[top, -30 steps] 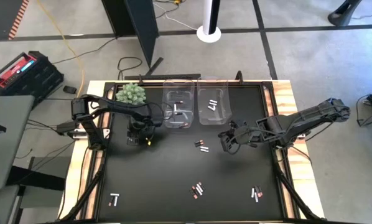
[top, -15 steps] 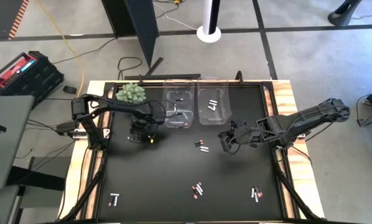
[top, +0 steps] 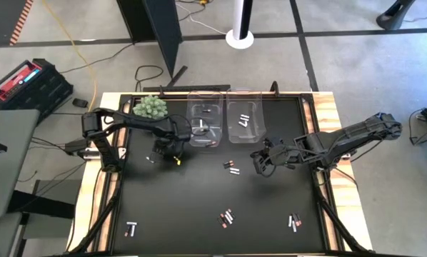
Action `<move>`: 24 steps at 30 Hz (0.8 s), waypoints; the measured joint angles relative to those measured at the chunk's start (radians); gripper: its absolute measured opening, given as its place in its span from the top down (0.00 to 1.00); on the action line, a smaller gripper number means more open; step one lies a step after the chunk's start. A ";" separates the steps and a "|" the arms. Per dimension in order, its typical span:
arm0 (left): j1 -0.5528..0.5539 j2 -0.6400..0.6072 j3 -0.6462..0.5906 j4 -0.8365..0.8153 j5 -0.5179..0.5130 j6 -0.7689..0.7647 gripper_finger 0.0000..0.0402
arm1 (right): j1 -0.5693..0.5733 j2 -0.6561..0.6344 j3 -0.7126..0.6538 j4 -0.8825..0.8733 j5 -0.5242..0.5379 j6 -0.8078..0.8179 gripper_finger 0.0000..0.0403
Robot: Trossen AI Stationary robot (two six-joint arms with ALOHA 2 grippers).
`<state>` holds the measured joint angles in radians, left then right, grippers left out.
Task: Sort batteries
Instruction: Put the white battery into the right transparent bin
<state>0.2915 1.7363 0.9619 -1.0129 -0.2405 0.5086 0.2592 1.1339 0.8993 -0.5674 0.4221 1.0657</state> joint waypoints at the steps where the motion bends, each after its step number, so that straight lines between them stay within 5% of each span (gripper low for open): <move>1: 0.002 0.000 0.000 0.001 0.005 0.010 0.72 | 0.000 0.000 0.000 0.000 0.000 0.000 0.80; 8: 0.036 -0.002 0.000 0.007 0.053 0.029 0.74 | 0.000 0.000 0.000 0.000 0.000 0.000 0.80; 18: 0.051 -0.002 0.002 -0.015 0.058 0.028 0.96 | 0.000 0.000 0.000 0.000 0.000 0.000 0.80; 24: 0.044 -0.002 0.002 -0.027 0.051 -0.011 0.95 | 0.000 0.000 0.000 0.000 0.000 0.000 0.80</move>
<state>0.3359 1.7344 0.9638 -1.0400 -0.1891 0.4980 0.2592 1.1337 0.8993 -0.5671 0.4221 1.0657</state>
